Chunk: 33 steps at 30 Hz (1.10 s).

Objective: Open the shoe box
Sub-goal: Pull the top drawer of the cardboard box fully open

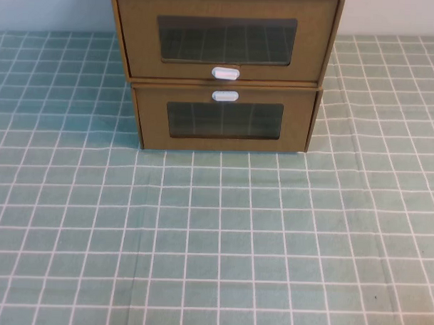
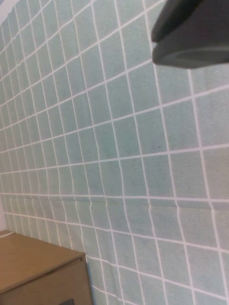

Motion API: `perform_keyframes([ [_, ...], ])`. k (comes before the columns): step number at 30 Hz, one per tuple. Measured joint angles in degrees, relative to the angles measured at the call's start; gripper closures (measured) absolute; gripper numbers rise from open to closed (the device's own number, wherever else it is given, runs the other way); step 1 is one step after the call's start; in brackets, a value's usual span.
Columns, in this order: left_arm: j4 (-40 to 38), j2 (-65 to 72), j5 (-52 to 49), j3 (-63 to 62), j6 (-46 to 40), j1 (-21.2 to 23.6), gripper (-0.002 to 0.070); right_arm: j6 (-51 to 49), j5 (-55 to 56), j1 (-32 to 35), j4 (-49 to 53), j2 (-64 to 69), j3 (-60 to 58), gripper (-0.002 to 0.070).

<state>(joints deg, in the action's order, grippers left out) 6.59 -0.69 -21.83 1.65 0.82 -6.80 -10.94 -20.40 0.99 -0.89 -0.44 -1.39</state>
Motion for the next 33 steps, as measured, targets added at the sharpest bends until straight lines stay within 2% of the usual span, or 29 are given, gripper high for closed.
perform_keyframes([
  [33, 0.3, 0.0, 0.8, 0.0, 0.0, 0.0, 0.0679, 0.0, 0.0, 0.0, 2.2, 0.0, 0.0, 0.0689],
])
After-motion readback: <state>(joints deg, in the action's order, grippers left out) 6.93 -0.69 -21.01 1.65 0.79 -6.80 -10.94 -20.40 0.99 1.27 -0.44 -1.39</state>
